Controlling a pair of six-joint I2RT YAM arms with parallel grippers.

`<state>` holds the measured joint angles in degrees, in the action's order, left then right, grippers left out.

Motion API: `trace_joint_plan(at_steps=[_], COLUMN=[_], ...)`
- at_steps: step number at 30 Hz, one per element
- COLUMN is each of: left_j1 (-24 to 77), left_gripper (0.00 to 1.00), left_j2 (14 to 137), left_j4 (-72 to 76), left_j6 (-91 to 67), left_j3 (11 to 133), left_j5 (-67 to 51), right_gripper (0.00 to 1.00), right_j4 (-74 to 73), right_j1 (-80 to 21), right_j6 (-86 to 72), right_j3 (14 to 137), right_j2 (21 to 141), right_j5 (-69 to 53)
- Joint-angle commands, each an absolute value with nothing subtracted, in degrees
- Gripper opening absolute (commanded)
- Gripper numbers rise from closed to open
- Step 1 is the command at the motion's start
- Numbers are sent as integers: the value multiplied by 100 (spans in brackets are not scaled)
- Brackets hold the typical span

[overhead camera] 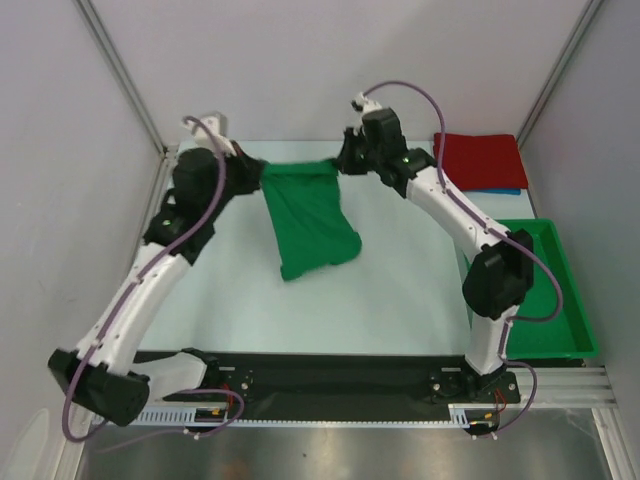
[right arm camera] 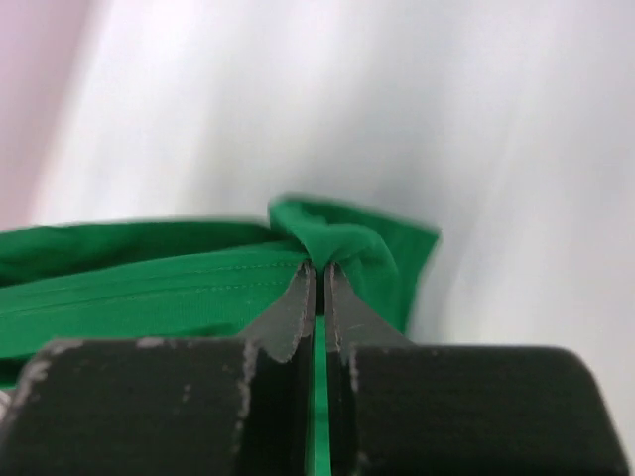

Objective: Fold and stack the t-shirts
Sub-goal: Flatten the tshirt out

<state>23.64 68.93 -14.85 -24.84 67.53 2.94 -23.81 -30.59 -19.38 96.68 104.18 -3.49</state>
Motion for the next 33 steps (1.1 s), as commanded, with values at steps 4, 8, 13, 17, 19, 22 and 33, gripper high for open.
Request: trace_joint_plan(at_steps=[4, 8, 13, 17, 19, 22, 33], left_j1=[2057, 2057, 2057, 2057, 2057, 2065, 2065], left_gripper=[0, 0, 0, 0, 1, 0, 0], left_j2=[5881, 5442, 4501, 4017, 3938, 3842, 3805], left_j4=[-2039, -1881, -1336, -1134, -1020, -1142, -1634], left_j6=[-837, -220, -377, -1667, -2255, -2644, -1662], left_j3=[8770, 9456, 9151, 8124, 7376, 6628, 7811], left_j5=[1404, 1459, 1021, -329, -745, -932, 211], right_gripper=[0, 0, 0, 0, 0, 0, 0], right_j4=[-2445, -1725, -1054, -1424, -1310, -1519, -2311], right_j1=[-3252, -3349, -3252, -3042, -2866, -2401, -2987], right_j6=[-1854, -1916, -2250, -2241, -2372, -2417, -1119], right_j3=[12741, 13228, 12665, 11719, 10668, 9664, 8727], right_j2=[11197, 10962, 10565, 10179, 9749, 9231, 7199], right_j5=[-343, -614, -1001, -1063, -1195, -1231, -1731])
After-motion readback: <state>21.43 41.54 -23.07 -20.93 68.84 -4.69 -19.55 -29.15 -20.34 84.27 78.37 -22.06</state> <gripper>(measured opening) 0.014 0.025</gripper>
